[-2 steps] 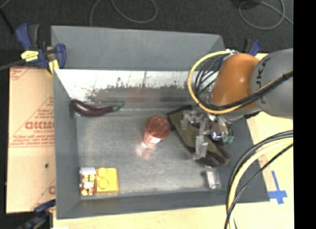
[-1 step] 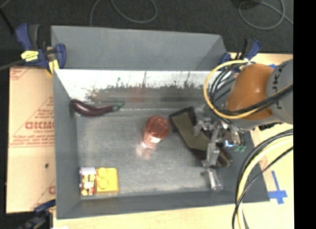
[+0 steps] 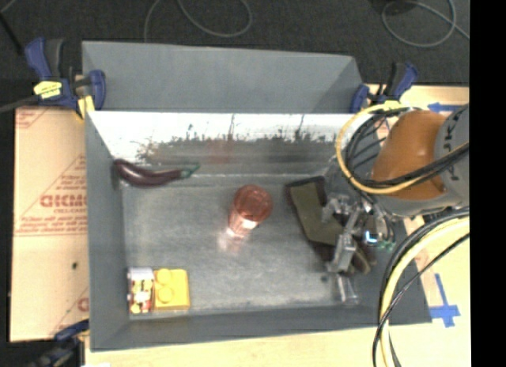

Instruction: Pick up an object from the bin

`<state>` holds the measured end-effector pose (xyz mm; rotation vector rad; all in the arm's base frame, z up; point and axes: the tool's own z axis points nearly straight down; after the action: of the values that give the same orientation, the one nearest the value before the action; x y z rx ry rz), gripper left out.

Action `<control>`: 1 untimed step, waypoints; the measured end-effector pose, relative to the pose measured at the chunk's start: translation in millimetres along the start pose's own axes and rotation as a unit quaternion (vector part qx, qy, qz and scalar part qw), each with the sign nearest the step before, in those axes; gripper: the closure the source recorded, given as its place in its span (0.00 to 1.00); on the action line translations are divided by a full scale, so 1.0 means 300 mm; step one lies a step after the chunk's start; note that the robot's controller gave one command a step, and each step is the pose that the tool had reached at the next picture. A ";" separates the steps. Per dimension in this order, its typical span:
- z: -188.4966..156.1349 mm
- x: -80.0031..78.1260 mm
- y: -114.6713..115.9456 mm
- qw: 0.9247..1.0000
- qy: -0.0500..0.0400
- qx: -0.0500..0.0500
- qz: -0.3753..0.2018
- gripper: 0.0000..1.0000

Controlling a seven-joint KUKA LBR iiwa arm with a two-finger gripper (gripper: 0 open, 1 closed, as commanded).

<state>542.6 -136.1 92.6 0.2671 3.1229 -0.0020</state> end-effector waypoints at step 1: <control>0.068 -0.034 0.006 0.999 -0.004 0.000 -0.040 1.00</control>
Offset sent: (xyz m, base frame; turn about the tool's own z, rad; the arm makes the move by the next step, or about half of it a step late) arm 0.0000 0.0000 0.0000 0.0000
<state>553.0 -136.2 72.3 0.1425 3.1232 -0.0029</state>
